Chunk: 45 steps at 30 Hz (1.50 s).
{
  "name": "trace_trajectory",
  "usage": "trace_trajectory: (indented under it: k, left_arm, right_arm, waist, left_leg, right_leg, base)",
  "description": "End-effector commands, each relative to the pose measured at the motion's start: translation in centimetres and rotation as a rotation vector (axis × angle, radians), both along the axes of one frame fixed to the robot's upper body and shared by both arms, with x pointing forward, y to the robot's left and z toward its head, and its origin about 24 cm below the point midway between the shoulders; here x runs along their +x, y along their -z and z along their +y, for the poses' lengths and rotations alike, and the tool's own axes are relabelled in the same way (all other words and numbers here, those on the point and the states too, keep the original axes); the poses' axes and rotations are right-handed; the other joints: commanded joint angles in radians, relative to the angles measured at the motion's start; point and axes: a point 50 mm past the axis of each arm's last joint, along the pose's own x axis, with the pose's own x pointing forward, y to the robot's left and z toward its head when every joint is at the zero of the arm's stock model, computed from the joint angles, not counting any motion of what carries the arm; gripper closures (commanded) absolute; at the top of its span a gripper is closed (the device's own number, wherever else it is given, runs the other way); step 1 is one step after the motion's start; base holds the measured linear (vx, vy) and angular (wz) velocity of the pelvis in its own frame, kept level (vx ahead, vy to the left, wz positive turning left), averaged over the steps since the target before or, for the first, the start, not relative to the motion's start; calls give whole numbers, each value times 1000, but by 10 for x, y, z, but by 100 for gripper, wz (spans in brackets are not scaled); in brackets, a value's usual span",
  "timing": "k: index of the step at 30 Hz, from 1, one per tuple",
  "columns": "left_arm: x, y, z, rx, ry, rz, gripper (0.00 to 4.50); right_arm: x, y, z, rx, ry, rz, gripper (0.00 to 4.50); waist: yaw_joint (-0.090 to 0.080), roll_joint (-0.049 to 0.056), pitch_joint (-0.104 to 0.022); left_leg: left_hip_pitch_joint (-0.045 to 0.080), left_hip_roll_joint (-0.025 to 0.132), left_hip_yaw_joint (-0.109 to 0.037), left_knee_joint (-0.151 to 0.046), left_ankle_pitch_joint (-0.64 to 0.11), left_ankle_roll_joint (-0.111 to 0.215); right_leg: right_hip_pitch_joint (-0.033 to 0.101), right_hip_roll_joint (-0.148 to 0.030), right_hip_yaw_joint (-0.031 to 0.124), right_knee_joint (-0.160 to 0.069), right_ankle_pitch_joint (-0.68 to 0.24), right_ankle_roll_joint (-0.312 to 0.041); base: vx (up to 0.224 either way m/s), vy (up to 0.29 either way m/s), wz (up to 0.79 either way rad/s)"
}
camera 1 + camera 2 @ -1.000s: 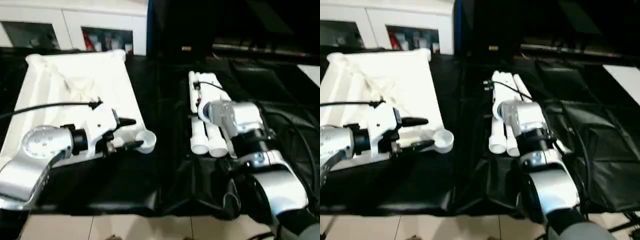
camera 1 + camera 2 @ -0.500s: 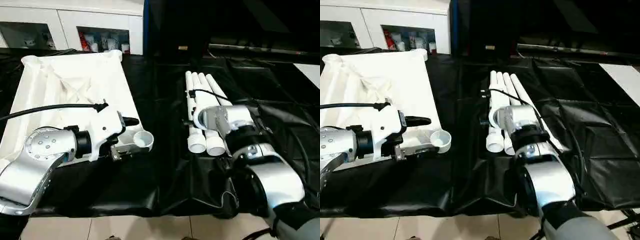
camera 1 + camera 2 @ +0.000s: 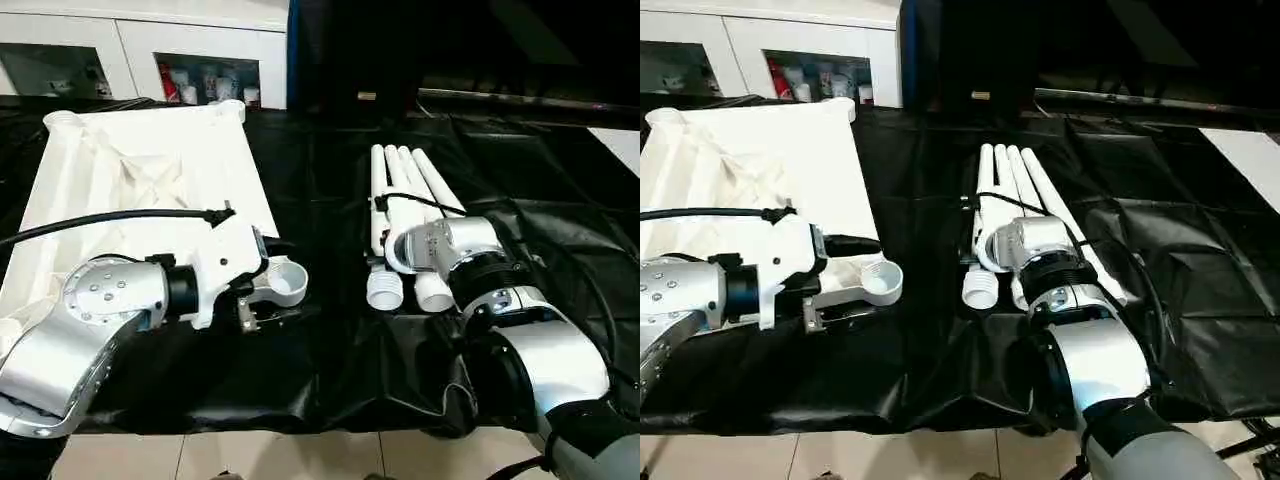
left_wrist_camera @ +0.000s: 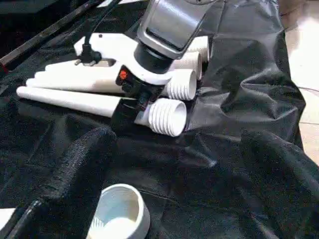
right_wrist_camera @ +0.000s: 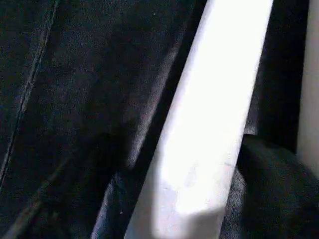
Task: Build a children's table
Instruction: Pick table leg
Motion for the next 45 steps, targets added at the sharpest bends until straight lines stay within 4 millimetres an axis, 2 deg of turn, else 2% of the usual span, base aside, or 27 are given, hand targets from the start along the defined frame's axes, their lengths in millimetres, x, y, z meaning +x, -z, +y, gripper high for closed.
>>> trace_trajectory:
  k: [1, 19, 23, 28, 30, 32, 35, 36, 38, 39, 40, 41, 43, 44, 45]
  left_arm:
    - [-2, -2, -6, 0, 24, -5, 0]
    - [3, -7, -6, 7, 3, -46, 0]
    - [5, -7, -6, 9, -20, -49, 0]
    - [11, -12, -6, -22, -54, -93, 0]
    - [18, -18, -5, -74, -108, -148, 0]
    - [30, -24, -1, -114, -218, -223, 0]
    - [40, -26, 4, -120, -321, -281, 0]
    - [42, -28, 4, -156, -342, -276, 0]
    - [52, -24, 6, -176, -486, -160, 0]
    - [54, -23, 4, -199, -508, -120, 0]
    - [54, -30, -7, -325, -467, -68, 0]
    - [54, -34, -15, -397, -443, -34, 0]
    - [55, -39, -21, -447, -427, -23, 0]
    - [58, -47, -31, -561, -414, 33, 0]
    - [59, -51, -36, -625, -405, 74, 0]
  right_arm:
    - [-1, 3, -3, 6, 10, 25, 77]
    - [2, -3, -5, 51, 46, 1, 233]
    - [4, -6, -5, 73, 61, -10, 253]
    - [6, -10, -5, 105, 79, -36, 257]
    - [10, -21, -3, 169, 94, -103, 257]
    - [13, -41, 0, 254, 57, -268, 257]
    - [9, -56, 3, 312, -8, -378, 257]
    - [7, -59, 1, 317, -9, -390, 257]
    - [2, -70, -3, 376, -22, -433, 257]
    - [0, -73, -4, 397, -30, -446, 257]
    - [-6, -80, -8, 468, -78, -495, 257]
    - [-10, -83, -10, 510, -109, -524, 257]
    - [-14, -85, -12, 549, -135, -557, 258]
    - [-23, -89, -15, 610, -203, -604, 258]
    - [-29, -91, -16, 639, -245, -624, 259]
  waist:
    - [1, 15, -66]
    - [4, 16, -67]
    - [6, 16, -68]
    - [7, 17, -69]
    - [7, 15, -67]
    - [12, 15, -70]
    - [15, 12, -71]
    - [14, 12, -72]
    - [15, 8, -69]
    - [18, 10, -69]
    - [21, 9, -69]
    - [32, 5, -69]
    - [41, 3, -70]
    - [39, 0, -68]
    - [45, -4, -67]
  left_leg:
    - [-6, 39, 1, -72, -2, -24]
    - [-6, 39, 0, -72, 2, -22]
    - [-6, 39, 0, -71, 8, -22]
    - [-6, 38, 0, -71, 14, -22]
    - [-9, 38, 1, -71, 15, -18]
    - [-7, 38, -1, -70, 33, -8]
    - [-5, 40, -3, -70, 26, 2]
    - [-5, 40, -4, -71, 28, 2]
    - [-4, 40, -1, -74, 17, -10]
    - [1, 39, 1, -71, 17, -14]
    - [0, 39, -2, -73, 14, -10]
    - [-3, 40, -2, -72, 8, -7]
    - [-1, 41, -1, -71, 7, 3]
    - [-7, 39, -2, -72, 3, 9]
    - [-6, 41, -2, -69, 2, 17]
  right_leg:
    - [64, -75, 52, -52, 18, -225]
    - [66, -75, 51, -50, 31, -228]
    - [66, -76, 51, -49, 37, -229]
    - [67, -75, 51, -48, 47, -229]
    - [69, -74, 52, -50, 59, -225]
    - [71, -73, 51, -49, 94, -221]
    - [73, -73, 51, -51, 95, -194]
    - [73, -75, 51, -49, 97, -196]
    - [72, -73, 52, -51, 65, -200]
    - [69, -72, 53, -51, 72, -198]
    - [68, -72, 52, -53, 63, -199]
    - [72, -78, 53, -56, 56, -204]
    - [69, -78, 53, -56, 64, -214]
    - [72, -76, 51, -57, 53, -215]
    - [72, -79, 53, -60, 55, -216]
  base:
    - [0, 0, 0]
    - [0, 0, 0]
    - [0, 0, 0]
    - [0, 0, 0]
    - [0, 0, 0]
    - [0, 0, 0]
    - [0, 0, 0]
    - [0, 0, 0]
    - [0, 0, 0]
    - [0, 0, 0]
    - [0, 0, 0]
    - [0, 0, 0]
    - [0, 0, 0]
    - [0, 0, 0]
    - [0, 0, 0]
